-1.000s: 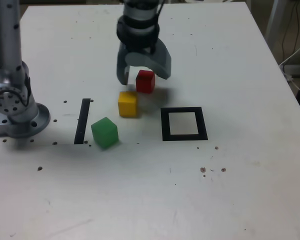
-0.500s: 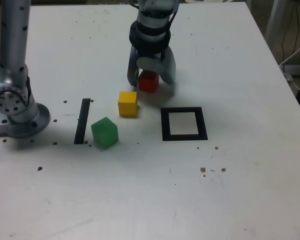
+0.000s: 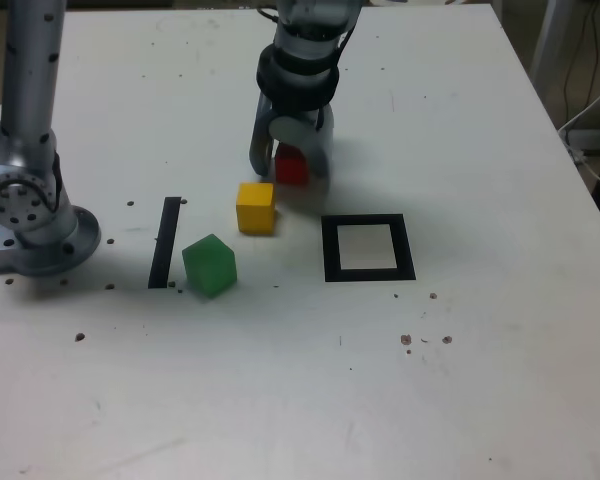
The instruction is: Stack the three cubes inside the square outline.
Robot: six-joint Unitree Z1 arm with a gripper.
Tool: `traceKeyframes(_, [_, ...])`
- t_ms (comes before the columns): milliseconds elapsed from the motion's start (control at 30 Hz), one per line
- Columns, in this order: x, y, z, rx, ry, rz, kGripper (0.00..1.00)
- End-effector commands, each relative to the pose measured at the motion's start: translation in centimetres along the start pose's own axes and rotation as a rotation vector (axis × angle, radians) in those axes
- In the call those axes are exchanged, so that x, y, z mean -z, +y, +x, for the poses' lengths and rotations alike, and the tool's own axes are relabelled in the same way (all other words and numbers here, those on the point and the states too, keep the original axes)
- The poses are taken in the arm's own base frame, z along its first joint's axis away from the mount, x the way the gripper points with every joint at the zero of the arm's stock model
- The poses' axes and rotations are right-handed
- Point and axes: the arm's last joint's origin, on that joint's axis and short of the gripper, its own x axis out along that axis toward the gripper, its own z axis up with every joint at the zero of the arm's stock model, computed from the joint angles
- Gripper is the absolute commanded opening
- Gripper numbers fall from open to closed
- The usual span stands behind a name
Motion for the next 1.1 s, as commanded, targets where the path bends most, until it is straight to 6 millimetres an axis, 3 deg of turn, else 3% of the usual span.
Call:
traceKeyframes(0, [-0.1, 0.1, 0.0, 0.002, 0.002, 0.000, 0.31])
traceKeyframes(433, [-0.9, -0.6, -1.2, 0.006, -0.035, 0.023, 0.31])
traceKeyframes(733, [-2.6, -3.8, -4.5, 0.024, -0.090, 0.072, 0.31])
traceKeyframes(1067, [-4.7, -7.7, -6.2, 0.074, -0.081, 0.076, 0.31])
